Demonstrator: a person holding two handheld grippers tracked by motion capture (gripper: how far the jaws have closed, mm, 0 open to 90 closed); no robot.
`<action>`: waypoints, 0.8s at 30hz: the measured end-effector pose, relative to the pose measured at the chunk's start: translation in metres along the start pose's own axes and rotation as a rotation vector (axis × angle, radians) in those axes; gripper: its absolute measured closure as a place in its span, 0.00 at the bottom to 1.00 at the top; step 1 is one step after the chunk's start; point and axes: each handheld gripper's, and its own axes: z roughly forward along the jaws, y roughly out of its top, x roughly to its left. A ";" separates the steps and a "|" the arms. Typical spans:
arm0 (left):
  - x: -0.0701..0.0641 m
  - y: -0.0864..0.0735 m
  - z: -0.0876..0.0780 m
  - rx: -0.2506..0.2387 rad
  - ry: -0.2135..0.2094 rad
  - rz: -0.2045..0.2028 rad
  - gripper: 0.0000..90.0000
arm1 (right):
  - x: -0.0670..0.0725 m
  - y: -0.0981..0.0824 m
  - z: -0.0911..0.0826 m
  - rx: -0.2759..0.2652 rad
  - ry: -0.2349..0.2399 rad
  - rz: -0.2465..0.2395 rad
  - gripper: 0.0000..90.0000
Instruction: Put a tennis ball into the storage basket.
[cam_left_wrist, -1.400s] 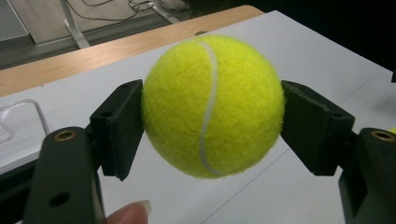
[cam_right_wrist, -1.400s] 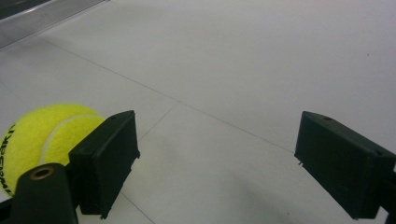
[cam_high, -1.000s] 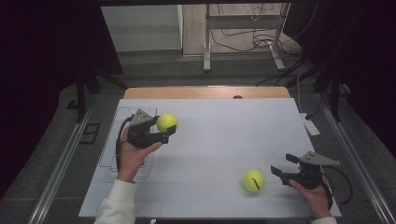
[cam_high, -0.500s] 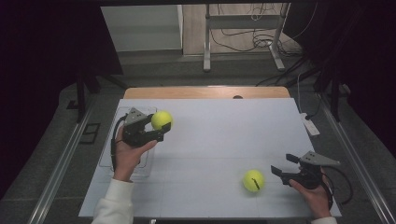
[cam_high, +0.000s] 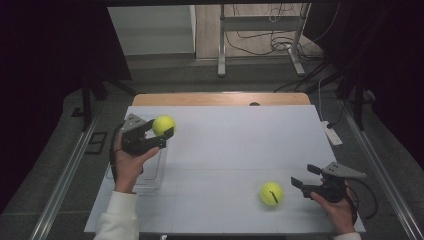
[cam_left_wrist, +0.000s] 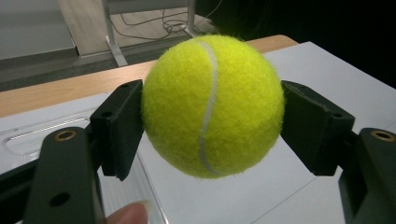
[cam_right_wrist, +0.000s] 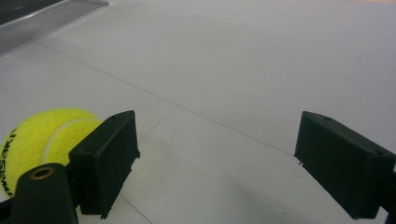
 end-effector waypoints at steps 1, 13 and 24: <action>0.001 0.000 0.000 0.000 0.001 -0.001 0.30 | 0.000 0.000 0.000 0.001 0.000 -0.001 0.15; 0.025 -0.008 0.006 0.020 0.045 -0.044 0.30 | 0.000 0.000 0.001 0.006 0.003 -0.003 0.15; 0.036 -0.011 0.008 0.037 0.084 -0.072 0.30 | 0.000 -0.001 0.001 0.008 0.003 -0.002 0.15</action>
